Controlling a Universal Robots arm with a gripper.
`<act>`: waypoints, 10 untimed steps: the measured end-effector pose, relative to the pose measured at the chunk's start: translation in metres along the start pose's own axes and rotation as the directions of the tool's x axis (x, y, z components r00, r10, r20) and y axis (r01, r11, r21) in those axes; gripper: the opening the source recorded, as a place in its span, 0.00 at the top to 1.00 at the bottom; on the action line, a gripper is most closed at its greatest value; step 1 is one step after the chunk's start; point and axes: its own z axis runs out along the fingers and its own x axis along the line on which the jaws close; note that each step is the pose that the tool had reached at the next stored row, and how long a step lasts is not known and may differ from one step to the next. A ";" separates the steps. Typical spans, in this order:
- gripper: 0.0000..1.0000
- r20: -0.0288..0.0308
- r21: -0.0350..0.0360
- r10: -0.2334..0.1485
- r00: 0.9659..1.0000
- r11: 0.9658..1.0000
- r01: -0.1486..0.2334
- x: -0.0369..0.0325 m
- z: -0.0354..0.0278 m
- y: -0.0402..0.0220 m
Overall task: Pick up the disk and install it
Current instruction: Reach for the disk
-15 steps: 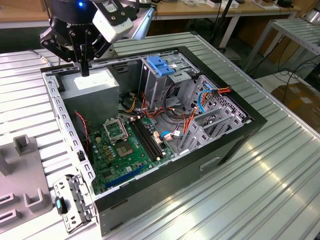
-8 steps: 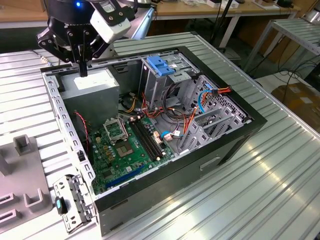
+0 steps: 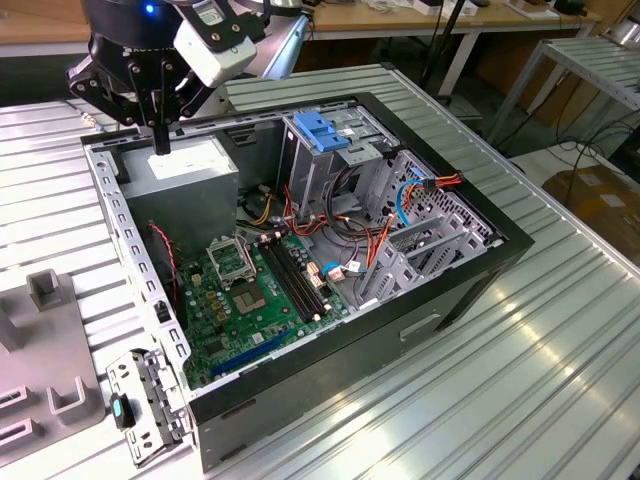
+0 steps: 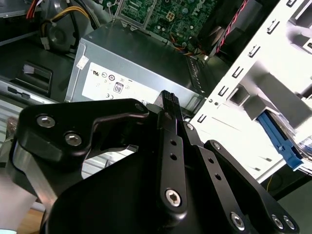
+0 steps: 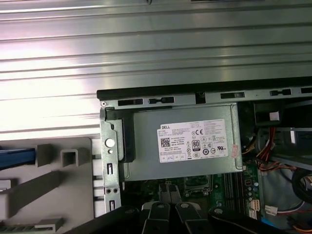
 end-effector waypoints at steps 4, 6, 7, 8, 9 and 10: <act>0.89 0.000 0.000 0.000 1.000 1.000 0.000 0.0022 0.0000 -0.0002; 0.89 -0.001 0.000 0.000 1.000 1.000 0.000 0.0035 0.0000 -0.0002; 0.89 -0.001 0.000 0.000 1.000 1.000 0.000 0.0041 0.0000 -0.0003; 0.89 -0.001 0.000 0.000 1.000 1.000 0.000 0.0046 0.0000 -0.0003; 0.89 -0.001 0.000 0.000 1.000 1.000 0.000 0.0052 0.0000 -0.0004; 0.89 -0.001 0.000 0.000 1.000 1.000 0.000 0.0056 0.0000 -0.0004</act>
